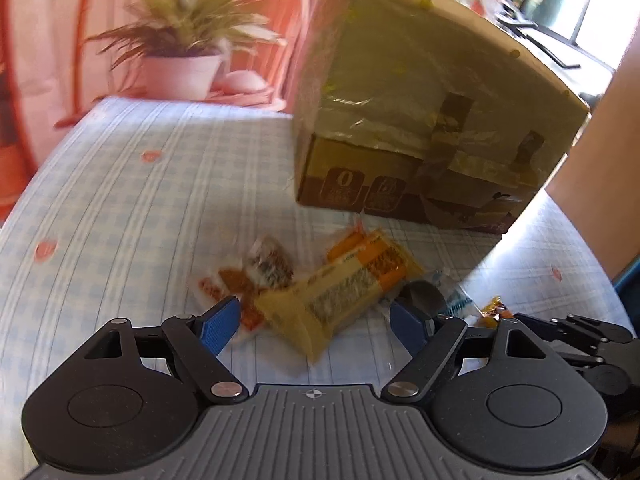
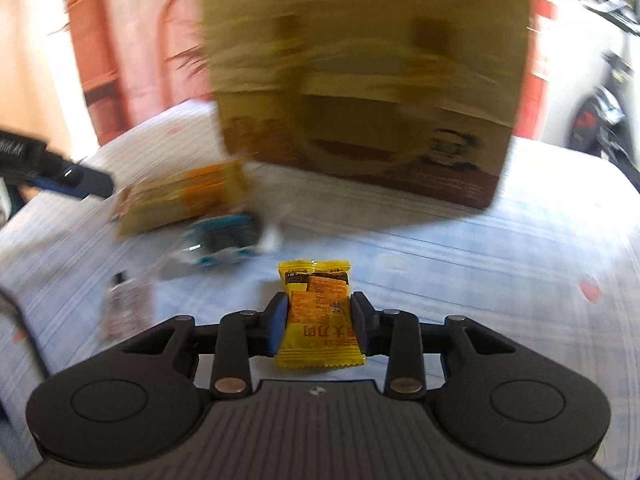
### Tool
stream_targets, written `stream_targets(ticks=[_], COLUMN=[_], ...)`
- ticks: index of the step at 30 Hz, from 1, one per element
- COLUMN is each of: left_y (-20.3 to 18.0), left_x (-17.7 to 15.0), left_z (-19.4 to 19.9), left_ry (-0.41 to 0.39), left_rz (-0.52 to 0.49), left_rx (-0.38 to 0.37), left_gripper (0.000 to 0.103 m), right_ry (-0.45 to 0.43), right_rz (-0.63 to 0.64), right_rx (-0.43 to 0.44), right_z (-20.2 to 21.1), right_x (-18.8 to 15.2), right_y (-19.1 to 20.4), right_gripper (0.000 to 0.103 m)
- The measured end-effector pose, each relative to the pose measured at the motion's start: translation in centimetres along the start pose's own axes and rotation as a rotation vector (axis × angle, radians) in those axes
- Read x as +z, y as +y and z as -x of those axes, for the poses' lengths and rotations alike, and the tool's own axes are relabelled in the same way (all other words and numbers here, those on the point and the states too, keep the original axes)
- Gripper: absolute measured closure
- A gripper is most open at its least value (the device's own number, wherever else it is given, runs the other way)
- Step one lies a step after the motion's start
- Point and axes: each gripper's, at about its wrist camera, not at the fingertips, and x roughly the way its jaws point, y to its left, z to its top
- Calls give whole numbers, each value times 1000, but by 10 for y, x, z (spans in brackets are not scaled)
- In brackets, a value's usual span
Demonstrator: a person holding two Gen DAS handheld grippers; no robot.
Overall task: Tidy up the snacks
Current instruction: 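Grasp the small yellow packet with the right tool while the left tool grasps the long snack bar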
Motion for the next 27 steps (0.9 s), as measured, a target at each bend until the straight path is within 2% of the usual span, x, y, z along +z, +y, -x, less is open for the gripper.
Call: stream_targets(ticks=[4, 6, 7, 9, 13, 16, 18, 22, 27], left_y=[-5, -10, -13, -18, -29, -34, -34, -27, -30], left_x=[18, 24, 26, 27, 24, 19, 16, 18, 17], left_z=[-21, -32, -38, -48, -59, -61, -60, -59, -62], left_ry=[21, 37, 52, 82, 106, 104, 94, 89, 96], left_rz=[-78, -131, -157, -194, -268, -296, -312, -275, -301], left_rx=[-23, -31, -44, -74, -79, -66, -43, -55, -40], left_gripper=[22, 31, 31, 32, 35, 37, 44, 45, 43], right_ry=[-25, -28, -29, -32, -36, -38, -39, -41, -41], right_rz=[-4, 9, 7, 1, -4, -7, -7, -10, -13], right_rx=[5, -3, -3, 2, 7, 12, 15, 17, 18], right_z=[1, 0, 1, 1, 1, 1, 0, 0, 0], right_x=[-4, -4, -6, -6, -7, -8, -7, -8, -8], right_y=[-2, 1, 0, -1, -1, -1, -2, -2, -2], right_gripper=[67, 67, 67, 67, 67, 67, 67, 67, 67])
